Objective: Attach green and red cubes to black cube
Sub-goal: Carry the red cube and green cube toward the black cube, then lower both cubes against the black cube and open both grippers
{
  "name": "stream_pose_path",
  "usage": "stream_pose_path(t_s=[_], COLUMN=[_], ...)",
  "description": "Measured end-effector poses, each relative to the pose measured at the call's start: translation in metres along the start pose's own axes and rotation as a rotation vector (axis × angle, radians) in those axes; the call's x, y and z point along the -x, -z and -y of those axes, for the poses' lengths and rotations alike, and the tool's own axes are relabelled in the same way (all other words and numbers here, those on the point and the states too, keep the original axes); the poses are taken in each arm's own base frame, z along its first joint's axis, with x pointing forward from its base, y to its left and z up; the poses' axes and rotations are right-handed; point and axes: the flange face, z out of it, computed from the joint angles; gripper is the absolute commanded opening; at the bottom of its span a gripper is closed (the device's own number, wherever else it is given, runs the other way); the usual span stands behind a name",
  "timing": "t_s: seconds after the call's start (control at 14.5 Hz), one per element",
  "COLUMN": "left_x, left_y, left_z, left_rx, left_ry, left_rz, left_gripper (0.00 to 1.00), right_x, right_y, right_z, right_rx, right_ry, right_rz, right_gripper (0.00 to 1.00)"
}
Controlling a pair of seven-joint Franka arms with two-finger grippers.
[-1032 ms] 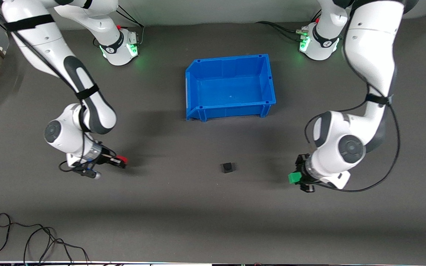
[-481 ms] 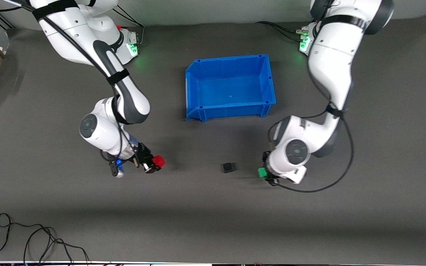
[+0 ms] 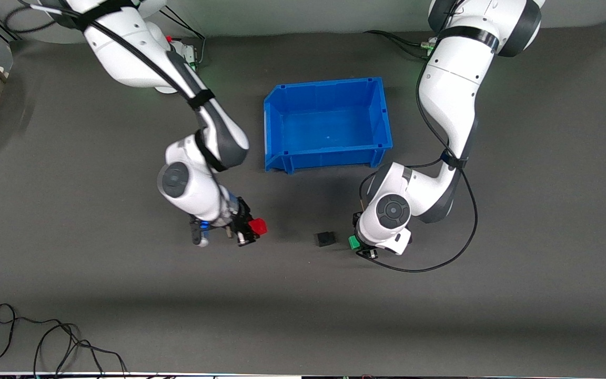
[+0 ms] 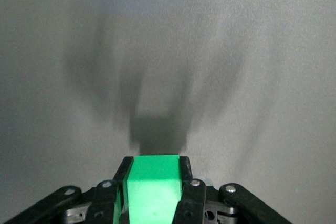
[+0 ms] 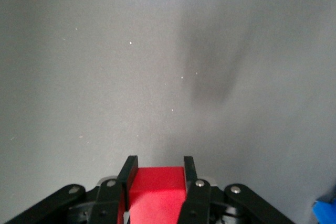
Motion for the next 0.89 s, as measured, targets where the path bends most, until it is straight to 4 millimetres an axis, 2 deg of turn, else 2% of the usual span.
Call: stream_pose_path(t_s=[0.21, 0.48, 0.62, 0.89], left_x=[0.013, 0.032, 0.036, 0.042], left_y=[0.004, -0.016, -0.022, -0.018], left_z=[0.006, 0.029, 0.034, 0.035], left_rx=[0.009, -0.007, -0.01, -0.002], left_ry=[0.013, 0.001, -0.005, -0.011], left_rz=[0.011, -0.004, -0.007, 0.003], left_gripper=[0.0, 0.0, 0.0, 0.0], right_x=[0.03, 0.037, 0.051, 0.092], right_y=[-0.023, -0.043, -0.057, -0.086], right_z=[0.016, 0.027, 0.028, 0.021], right_rx=[0.024, 0.021, 0.019, 0.016], right_ry=[-0.051, -0.137, -0.166, -0.185], right_rz=[-0.037, -0.036, -0.033, -0.033], right_gripper=[0.0, 0.0, 0.0, 0.0])
